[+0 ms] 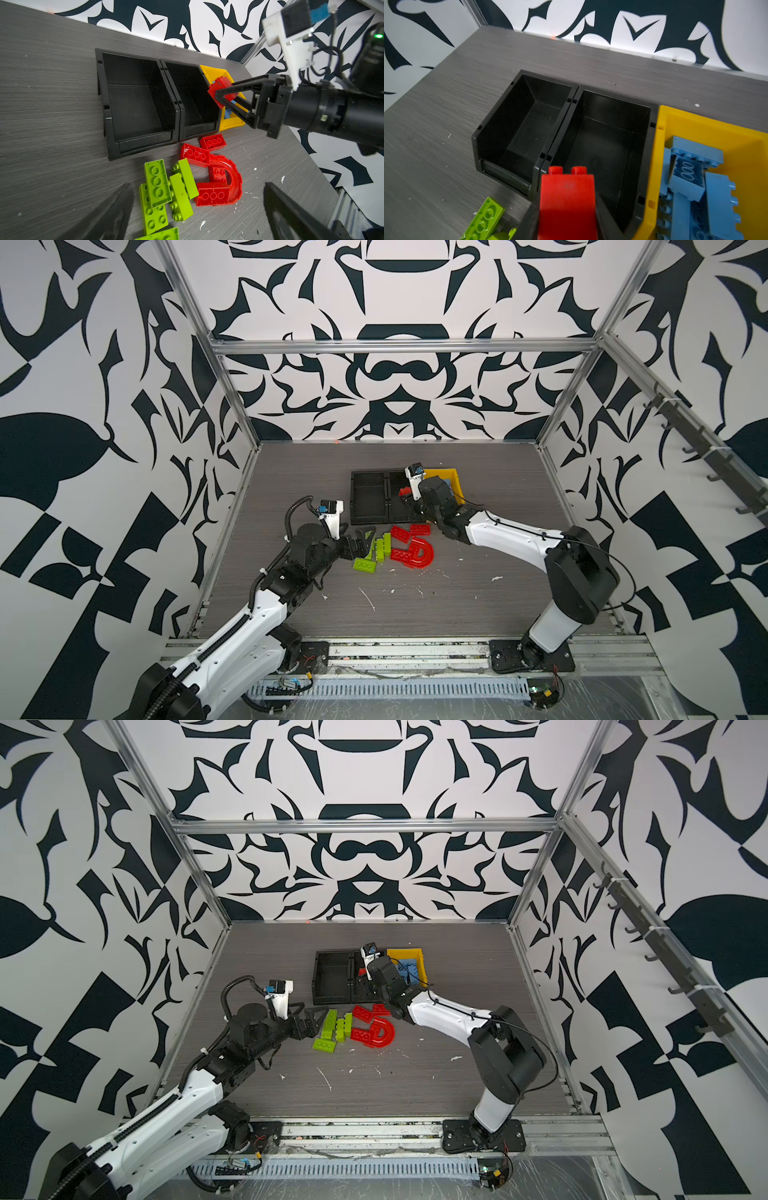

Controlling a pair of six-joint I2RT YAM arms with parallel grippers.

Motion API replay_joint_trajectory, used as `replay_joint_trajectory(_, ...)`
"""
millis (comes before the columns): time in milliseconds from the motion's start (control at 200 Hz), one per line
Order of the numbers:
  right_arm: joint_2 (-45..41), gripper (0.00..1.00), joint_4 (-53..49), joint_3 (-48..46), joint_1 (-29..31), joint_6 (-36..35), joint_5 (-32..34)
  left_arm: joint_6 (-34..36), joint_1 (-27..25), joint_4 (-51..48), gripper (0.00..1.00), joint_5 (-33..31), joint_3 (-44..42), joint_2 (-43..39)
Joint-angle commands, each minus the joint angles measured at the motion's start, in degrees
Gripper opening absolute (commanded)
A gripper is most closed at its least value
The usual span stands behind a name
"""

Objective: Sort the legos into containers by color
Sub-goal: 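Carry the red brick with the right gripper into the black bin beside the yellow bin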

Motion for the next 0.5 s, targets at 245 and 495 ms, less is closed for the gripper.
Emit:
replay_joint_trajectory(245,11.89,0.28,-1.39,10.40,-3.12,0.14,-1.85,-0.14,0.14,0.92,1.00,0.11,-0.60,-0.79)
replay_joint_trajectory(495,14.11,0.27,0.80,10.95,-4.39,1.36,-2.05,-0.25,0.14,0.82,1.00,0.16,-0.58,-0.88)
